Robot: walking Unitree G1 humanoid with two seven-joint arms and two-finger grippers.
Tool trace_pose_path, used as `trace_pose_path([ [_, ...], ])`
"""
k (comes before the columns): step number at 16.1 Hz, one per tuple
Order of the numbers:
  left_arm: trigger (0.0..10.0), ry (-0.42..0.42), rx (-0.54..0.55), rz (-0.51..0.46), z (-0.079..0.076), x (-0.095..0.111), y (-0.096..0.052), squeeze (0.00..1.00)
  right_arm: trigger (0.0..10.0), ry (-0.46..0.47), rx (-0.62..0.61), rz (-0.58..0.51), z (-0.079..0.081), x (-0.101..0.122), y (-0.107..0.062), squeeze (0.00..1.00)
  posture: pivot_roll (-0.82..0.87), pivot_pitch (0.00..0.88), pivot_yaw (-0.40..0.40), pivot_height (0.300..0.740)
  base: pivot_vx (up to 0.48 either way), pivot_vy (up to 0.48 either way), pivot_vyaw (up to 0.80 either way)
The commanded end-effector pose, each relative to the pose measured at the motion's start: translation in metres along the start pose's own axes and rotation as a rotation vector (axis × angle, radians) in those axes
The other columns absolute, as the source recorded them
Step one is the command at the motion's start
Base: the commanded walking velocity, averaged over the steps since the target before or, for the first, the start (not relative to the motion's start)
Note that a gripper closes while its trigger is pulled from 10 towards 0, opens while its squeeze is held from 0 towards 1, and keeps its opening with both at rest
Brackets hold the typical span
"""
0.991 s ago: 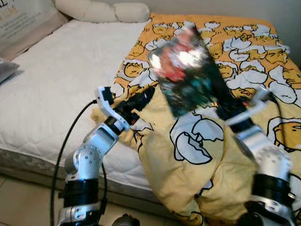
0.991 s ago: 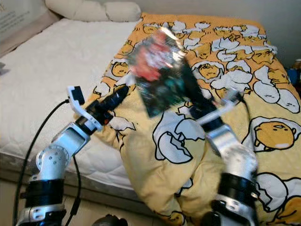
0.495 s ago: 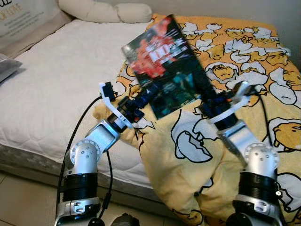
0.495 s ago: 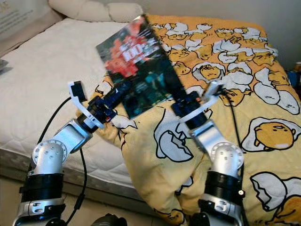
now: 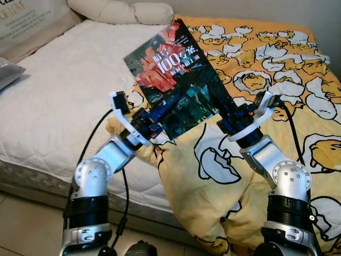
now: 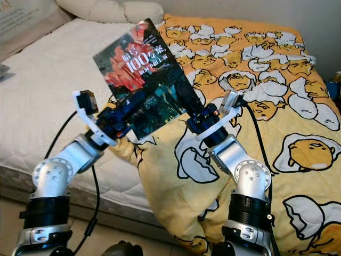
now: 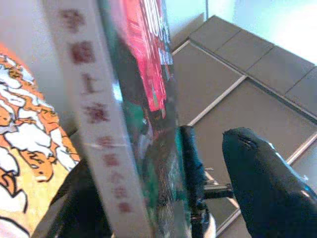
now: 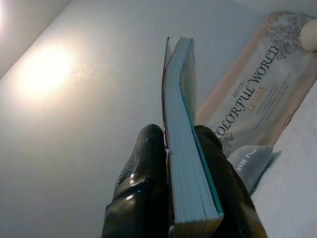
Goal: Clean up the room
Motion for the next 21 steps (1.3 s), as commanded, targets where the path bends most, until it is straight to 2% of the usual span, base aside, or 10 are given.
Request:
trace_pose_path([
  [1, 0.0, 0.012, -0.059, 0.024, -0.011, 0.004, 0.000, 0.00, 0.0, -0.004, 0.048, -0.003, 0.010, 0.005, 0.007, 0.00, 0.02, 0.000, 0.033, 0.740, 0.000, 0.000, 0.00],
  [12, 0.0, -0.007, -0.094, 0.057, -0.016, 0.015, -0.003, 0.00, 0.0, 0.008, 0.061, -0.025, 0.016, 0.005, 0.006, 0.00, 0.00, 0.000, 0.052, 0.740, 0.000, 0.000, 0.00],
  [14, 0.0, 0.005, -0.081, 0.062, -0.014, 0.015, -0.001, 0.00, 0.0, 0.006, 0.062, -0.031, 0.017, 0.005, 0.005, 0.00, 0.00, 0.000, 0.060, 0.740, 0.000, 0.000, 0.00],
  [17, 0.0, 0.065, -0.011, 0.050, -0.001, 0.018, 0.001, 0.00, 0.0, 0.001, 0.060, -0.047, 0.017, 0.006, 0.004, 0.00, -0.01, 0.000, 0.079, 0.740, 0.000, 0.000, 0.00],
  [21, 0.0, 0.080, -0.004, 0.024, 0.000, 0.023, 0.004, 0.00, 0.0, -0.007, 0.055, -0.067, 0.016, 0.008, 0.003, 0.00, -0.02, 0.000, 0.106, 0.740, 0.000, 0.000, 0.00],
])
Point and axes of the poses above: a point about 5 cm out from each wrist's last joint towards the gripper, its own y axis pointing out of the wrist towards the gripper, its own x axis along the axis of the wrist's last joint, z = x × y, the point moved 5 cm from there along y, pointing out of the wrist towards the gripper, and after that the axes turned 4 degrees about -y, right-handed, at the moved point
